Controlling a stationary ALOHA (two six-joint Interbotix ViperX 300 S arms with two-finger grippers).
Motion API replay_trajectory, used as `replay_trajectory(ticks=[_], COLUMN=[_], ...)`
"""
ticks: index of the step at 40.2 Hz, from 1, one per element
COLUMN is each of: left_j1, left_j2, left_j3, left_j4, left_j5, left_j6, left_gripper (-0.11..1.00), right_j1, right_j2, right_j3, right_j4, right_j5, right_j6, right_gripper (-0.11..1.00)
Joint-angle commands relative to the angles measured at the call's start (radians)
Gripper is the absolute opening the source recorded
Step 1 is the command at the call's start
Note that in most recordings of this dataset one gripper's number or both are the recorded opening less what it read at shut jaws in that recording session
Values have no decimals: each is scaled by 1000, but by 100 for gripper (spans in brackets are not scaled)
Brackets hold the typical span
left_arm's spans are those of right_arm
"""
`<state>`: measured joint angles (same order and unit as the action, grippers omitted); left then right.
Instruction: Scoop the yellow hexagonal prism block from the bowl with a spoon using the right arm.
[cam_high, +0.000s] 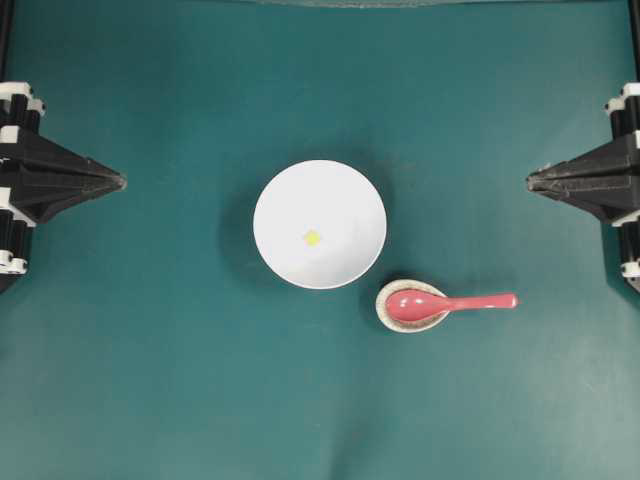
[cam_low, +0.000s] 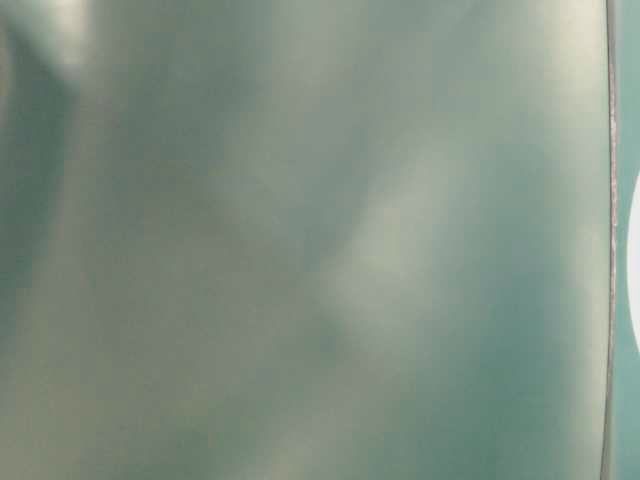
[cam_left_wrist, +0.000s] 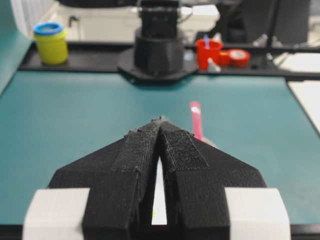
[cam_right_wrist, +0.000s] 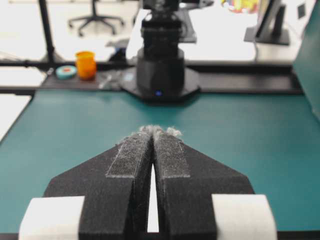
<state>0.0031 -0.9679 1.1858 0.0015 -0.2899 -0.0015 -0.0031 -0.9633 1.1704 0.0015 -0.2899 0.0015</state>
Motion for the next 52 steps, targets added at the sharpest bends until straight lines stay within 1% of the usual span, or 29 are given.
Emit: replay_trajectory(ticks=[1,9,16,18,22,31,35,45,52], left_j1=[9,31,31,31,31,31,31,32,31], left_j2=[8,9,9,9,9,8,8,8,9], left_j3=[-37,-41,-41,-41,-40,-40,-40,-40,-40], left_j4=[6,6,6,6,6,8,6,6,6], left_j5=[9,18,17,17,18,18,23,23,23], left_j6=[-2,-3,-5,-5,-5,-5,-5,-5,-11], left_gripper=[-1,-1,-1,-1,-1,-1,-1,-1,-1], right_j1=[0,2,2,0,2,2,0,2,9], right_j2=[12,15,15,15,18,40,54,94,152], right_j3=[-12,-15,-14,-14,-15,-12,-9,0,9], right_j4=[3,17,18,18,18,20,20,26,37], right_j5=[-2,20,20,20,20,34,38,23,-17], right_j6=[8,9,9,9,9,11,11,11,11], right_gripper=[-2,-1,0,2,10,39,45,45,46])
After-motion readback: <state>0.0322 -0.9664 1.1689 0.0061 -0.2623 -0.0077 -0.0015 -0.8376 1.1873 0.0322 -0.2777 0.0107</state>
